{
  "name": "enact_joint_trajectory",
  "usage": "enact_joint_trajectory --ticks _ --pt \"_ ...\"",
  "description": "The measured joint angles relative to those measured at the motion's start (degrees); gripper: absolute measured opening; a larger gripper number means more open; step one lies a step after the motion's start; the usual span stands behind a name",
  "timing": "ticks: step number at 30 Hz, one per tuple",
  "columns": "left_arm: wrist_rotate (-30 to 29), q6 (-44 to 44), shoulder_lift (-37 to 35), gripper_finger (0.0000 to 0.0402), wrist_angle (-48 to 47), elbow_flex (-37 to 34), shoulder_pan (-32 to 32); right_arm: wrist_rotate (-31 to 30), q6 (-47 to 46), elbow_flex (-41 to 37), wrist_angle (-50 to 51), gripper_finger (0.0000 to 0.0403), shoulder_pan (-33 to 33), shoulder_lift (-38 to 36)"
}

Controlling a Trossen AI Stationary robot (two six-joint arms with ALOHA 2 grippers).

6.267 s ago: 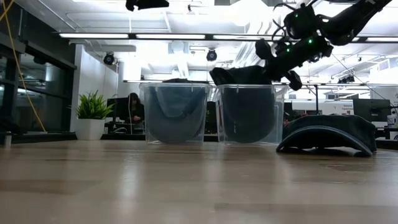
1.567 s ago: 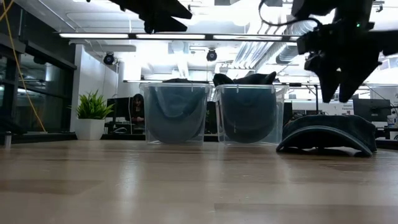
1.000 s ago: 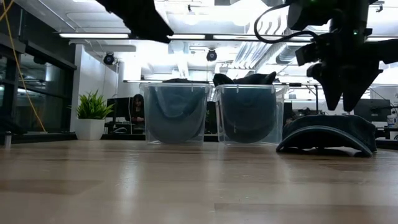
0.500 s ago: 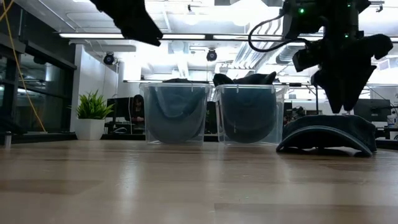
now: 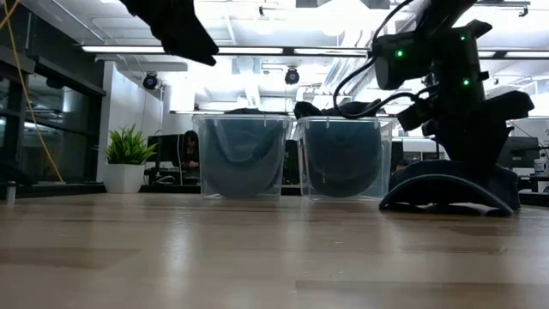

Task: Pick & Place hat
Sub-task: Put the blue cap into the right transparent bin

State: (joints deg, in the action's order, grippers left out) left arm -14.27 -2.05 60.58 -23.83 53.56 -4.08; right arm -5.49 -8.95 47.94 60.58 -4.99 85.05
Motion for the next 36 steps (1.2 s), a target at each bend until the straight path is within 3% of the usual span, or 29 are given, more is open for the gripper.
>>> enact_joint_trajectory --ticks 5,8,12,18,21,25,36 --pt "-0.01 0.01 0.0 0.0288 0.07 0.0 0.0 0.04 -0.03 0.0 0.25 0.0241 -0.26 -0.27" --pt "-0.02 -0.01 0.0 0.0288 0.15 0.0 0.0 -0.22 -0.03 0.0 0.83 0.0218 -0.26 -2.1" --pt "-0.03 -0.4 0.0 0.0288 0.15 0.0 0.0 -0.19 -0.09 0.0 1.44 0.0162 -0.26 -5.03" --pt "-0.06 -1.24 0.0 0.0288 0.15 0.0 0.0 0.17 0.03 0.0 1.52 0.0044 -0.26 -9.12" --pt "-0.06 -1.26 0.0 0.0288 0.15 0.0 0.0 3.85 0.5 0.0 1.51 0.0007 -0.26 -10.33" --pt "0.74 -1.48 0.0 0.0288 0.19 0.0 0.0 5.51 0.36 0.0 1.51 0.0049 -0.25 -10.66" --pt "1.12 -1.48 0.0 0.0288 0.15 0.0 0.0 5.54 0.42 0.0 -0.25 0.0228 -0.26 -10.66"
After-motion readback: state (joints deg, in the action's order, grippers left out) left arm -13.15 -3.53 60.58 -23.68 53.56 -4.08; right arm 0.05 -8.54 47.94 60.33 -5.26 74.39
